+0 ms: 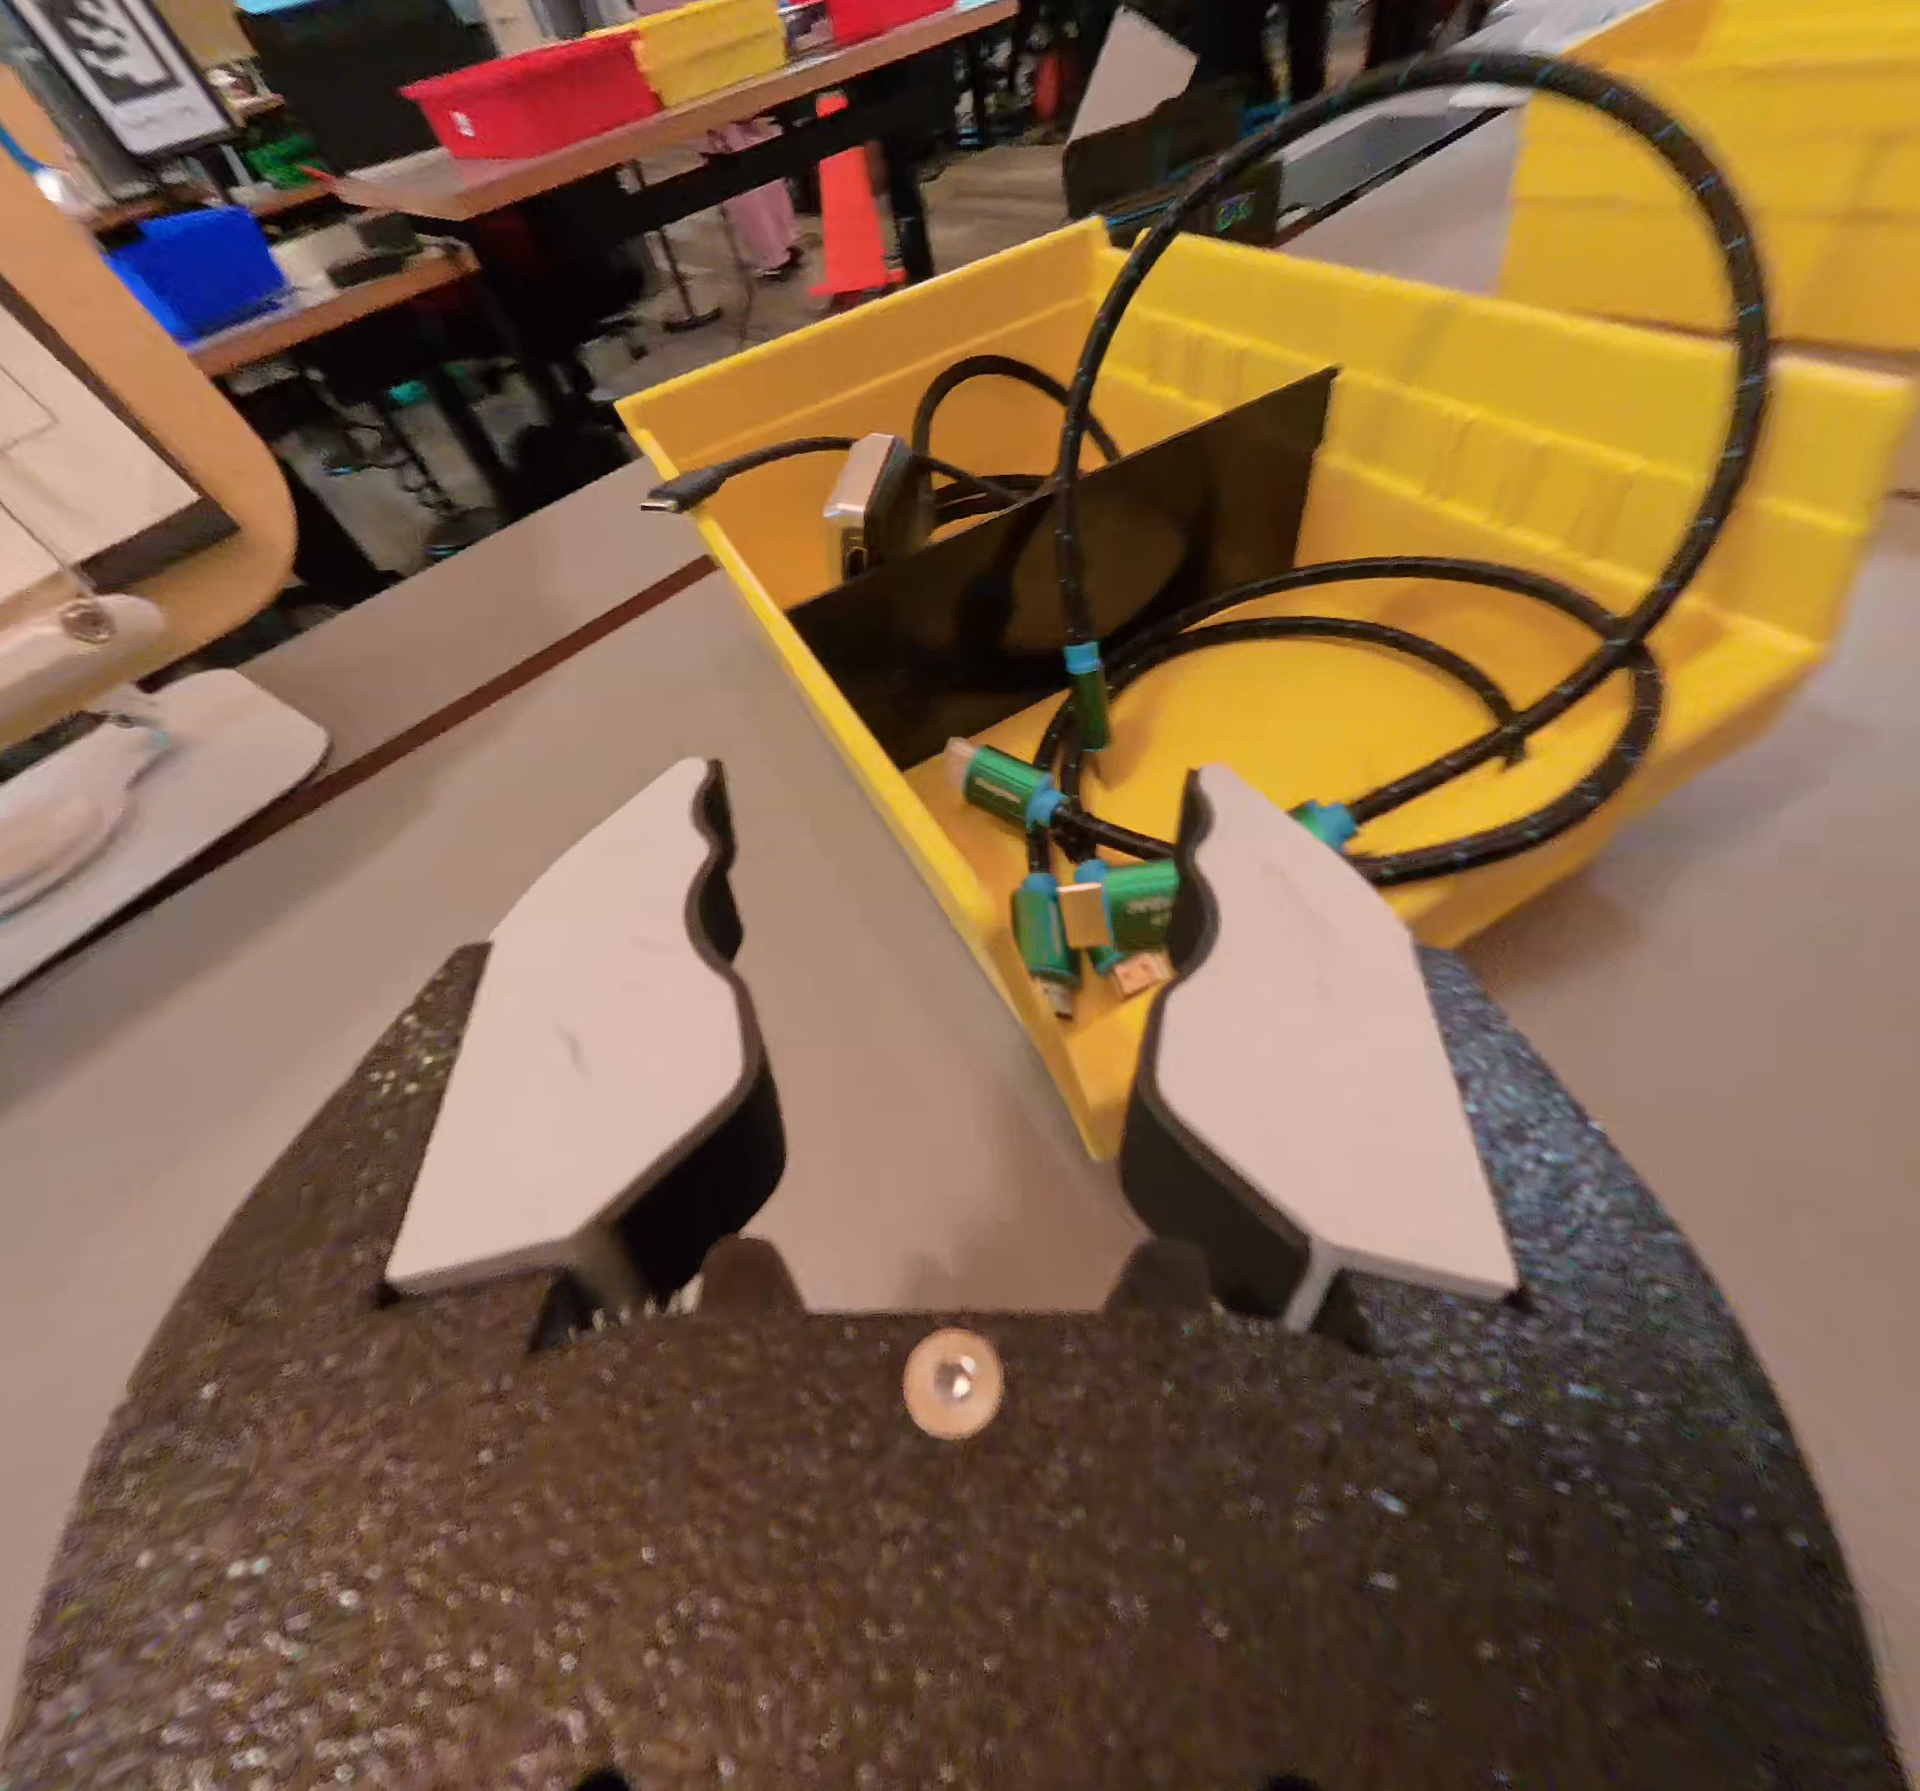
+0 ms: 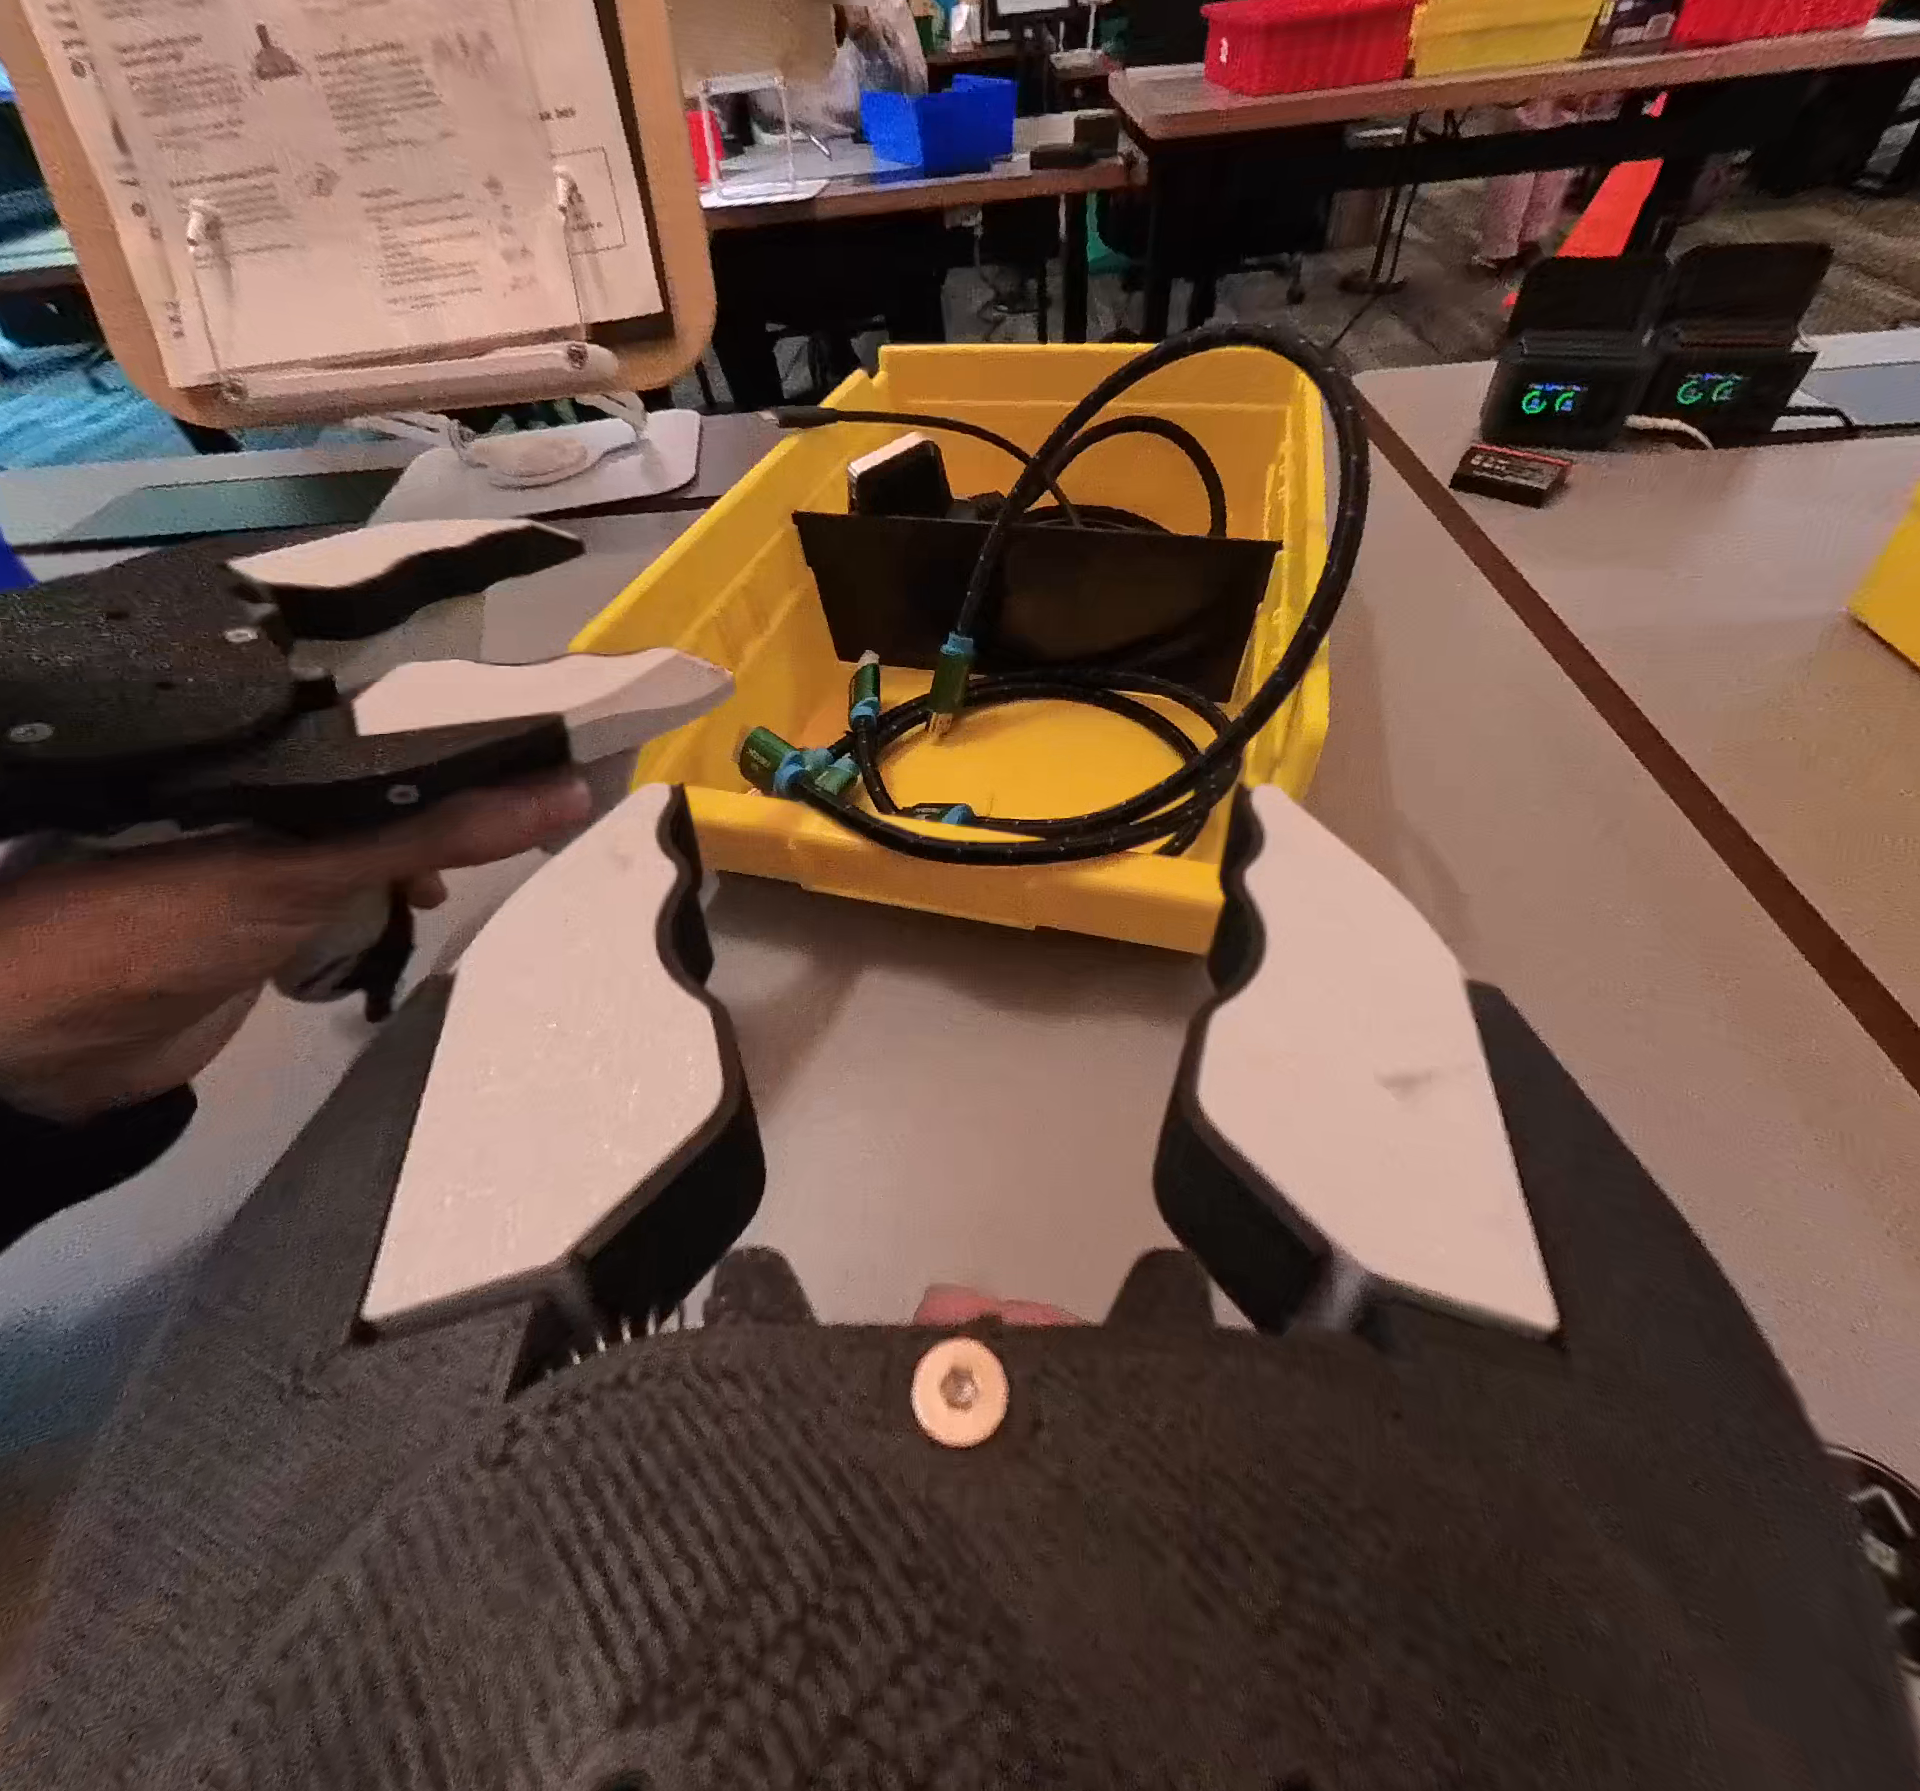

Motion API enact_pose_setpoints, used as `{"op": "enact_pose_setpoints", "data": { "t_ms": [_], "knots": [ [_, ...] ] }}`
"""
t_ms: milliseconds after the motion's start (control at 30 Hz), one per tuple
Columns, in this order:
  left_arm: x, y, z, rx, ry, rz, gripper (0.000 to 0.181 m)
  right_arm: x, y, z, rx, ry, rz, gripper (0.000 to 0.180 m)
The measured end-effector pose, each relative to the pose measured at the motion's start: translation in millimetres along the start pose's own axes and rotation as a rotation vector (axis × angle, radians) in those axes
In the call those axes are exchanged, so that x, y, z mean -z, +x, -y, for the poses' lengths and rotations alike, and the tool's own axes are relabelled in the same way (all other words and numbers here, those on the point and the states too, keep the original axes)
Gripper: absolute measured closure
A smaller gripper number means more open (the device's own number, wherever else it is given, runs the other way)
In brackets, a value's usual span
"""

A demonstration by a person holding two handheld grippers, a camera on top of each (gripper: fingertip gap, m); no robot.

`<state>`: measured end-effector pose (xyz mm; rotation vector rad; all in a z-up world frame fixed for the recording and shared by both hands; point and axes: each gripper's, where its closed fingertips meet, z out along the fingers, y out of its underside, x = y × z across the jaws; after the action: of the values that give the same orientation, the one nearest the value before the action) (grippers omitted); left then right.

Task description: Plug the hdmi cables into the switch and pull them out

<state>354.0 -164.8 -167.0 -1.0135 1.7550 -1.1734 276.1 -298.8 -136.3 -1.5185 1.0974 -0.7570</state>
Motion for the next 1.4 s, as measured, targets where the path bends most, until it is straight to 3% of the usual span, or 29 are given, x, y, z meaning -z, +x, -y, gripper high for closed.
{"op": "enact_pose_setpoints", "data": {
  "t_ms": [133,167,233,333,567,700,833,933,1033,1133,1200,1267,1400],
  "knots": [
    [-20,-6,-13,-0.010,-0.085,0.031,0.128,4,0,6,-0.043,0.040,0.025,0.085],
    [-21,-4,-13,0.038,-0.089,-0.012,0.149,5,0,9,-0.054,0.052,0.030,0.086],
    [-20,-12,-16,0.109,-0.106,-0.022,0.160,8,-4,18,-0.078,0.078,0.045,0.087],
    [-2,-44,-27,0.121,-0.106,0.098,0.172,12,-24,29,-0.087,0.105,0.098,0.091],
    [110,-94,-66,0.266,-0.033,0.124,0.177,6,-128,22,0.094,0.004,0.316,0.076],
    [191,-121,-93,0.265,-0.037,0.172,0.177,-9,-222,26,0.125,-0.053,0.501,0.071],
    [263,-149,-119,0.290,-0.037,0.236,0.177,-37,-337,71,0.207,-0.108,0.672,0.076],
    [300,-168,-131,0.326,-0.016,0.291,0.178,-63,-435,120,0.250,-0.011,0.742,0.077],
    [312,-185,-137,0.367,0.021,0.333,0.178,-104,-534,86,0.276,-0.325,0.905,0.081],
    [313,-190,-137,0.395,0.056,0.320,0.178,-167,-550,20,0.287,-0.657,0.618,0.081],
    [313,-190,-137,0.397,0.062,0.320,0.178,-195,-545,6,0.354,-0.648,0.497,0.084],
    [313,-190,-137,0.400,0.068,0.316,0.178,-216,-539,1,0.351,-0.611,0.390,0.075],
    [312,-192,-136,0.406,0.083,0.306,0.178,-214,-569,-37,0.252,-0.747,0.526,0.072]
  ]
}}
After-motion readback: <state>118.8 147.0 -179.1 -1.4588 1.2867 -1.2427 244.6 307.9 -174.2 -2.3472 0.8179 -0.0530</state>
